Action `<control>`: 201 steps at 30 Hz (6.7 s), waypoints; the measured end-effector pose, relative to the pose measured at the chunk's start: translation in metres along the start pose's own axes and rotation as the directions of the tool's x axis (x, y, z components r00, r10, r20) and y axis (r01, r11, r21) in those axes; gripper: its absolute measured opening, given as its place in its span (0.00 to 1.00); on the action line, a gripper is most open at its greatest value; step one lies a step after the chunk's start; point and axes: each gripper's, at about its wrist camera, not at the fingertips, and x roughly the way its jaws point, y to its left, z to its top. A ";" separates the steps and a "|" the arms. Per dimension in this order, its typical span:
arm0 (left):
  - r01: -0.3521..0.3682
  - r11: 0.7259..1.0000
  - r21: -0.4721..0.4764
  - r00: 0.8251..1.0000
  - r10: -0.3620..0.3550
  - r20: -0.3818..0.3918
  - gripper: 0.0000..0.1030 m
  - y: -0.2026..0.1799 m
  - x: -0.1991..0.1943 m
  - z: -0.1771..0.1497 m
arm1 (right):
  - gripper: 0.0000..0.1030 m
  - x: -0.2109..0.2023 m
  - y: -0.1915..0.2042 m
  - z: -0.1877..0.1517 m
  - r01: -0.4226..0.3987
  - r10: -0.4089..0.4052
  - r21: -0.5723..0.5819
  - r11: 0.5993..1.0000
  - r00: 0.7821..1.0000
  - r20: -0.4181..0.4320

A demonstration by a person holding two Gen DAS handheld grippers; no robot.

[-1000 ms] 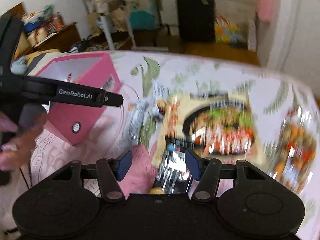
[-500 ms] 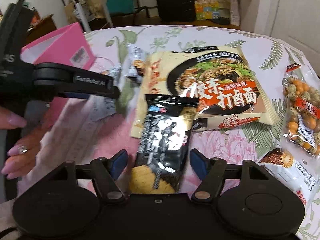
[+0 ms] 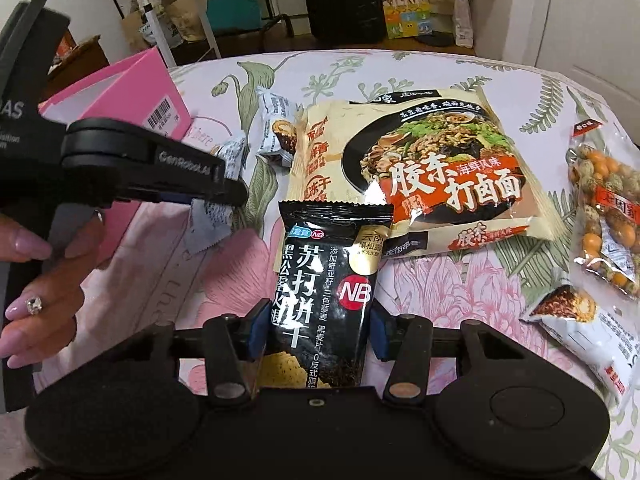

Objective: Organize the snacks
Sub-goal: 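Grasp a white snack bar with the left tool while the right tool grasps the black cracker pack, then carry both snacks into the pink box while both tools open to release them, then move both tools back toward the remaining white bars, then grasp a white snack bar with the left tool while the right tool grasps another white bar, then carry both white bars into the pink box while both tools open to release them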

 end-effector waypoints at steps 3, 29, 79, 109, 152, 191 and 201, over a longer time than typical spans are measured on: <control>0.040 0.999 0.011 0.998 -0.039 -0.041 0.30 -0.003 -0.006 -0.001 | 0.53 -0.008 -0.004 0.000 -0.017 0.017 0.014 1.000 1.000 0.014; 0.190 0.975 0.119 0.981 -0.191 -0.002 0.29 0.033 -0.159 -0.036 | 0.53 -0.072 0.035 0.031 -0.275 0.275 -0.043 0.960 0.961 -0.018; -0.096 0.982 -0.166 0.983 0.120 0.142 0.42 0.198 -0.199 0.007 | 0.67 -0.042 0.164 0.134 -0.495 0.518 -0.172 0.852 0.846 0.127; 0.020 0.995 0.100 1.000 -0.020 0.004 0.44 -0.028 -0.082 0.063 | 0.51 -0.098 -0.101 0.023 0.036 -0.035 -0.148 0.988 0.999 0.008; -0.090 0.996 -0.022 0.995 0.089 -0.050 0.24 -0.030 -0.019 0.018 | 0.30 -0.065 -0.088 0.003 -0.107 0.108 0.164 0.981 0.994 0.001; -0.152 0.988 -0.005 0.983 0.152 0.102 0.24 0.105 -0.221 0.001 | 0.30 -0.101 0.119 0.077 -0.411 0.422 -0.184 0.893 0.906 0.029; -0.318 0.943 -0.102 0.938 0.328 0.112 0.24 0.178 -0.184 0.034 | 0.30 -0.021 0.182 0.124 -0.449 0.457 -0.242 0.860 0.889 -0.027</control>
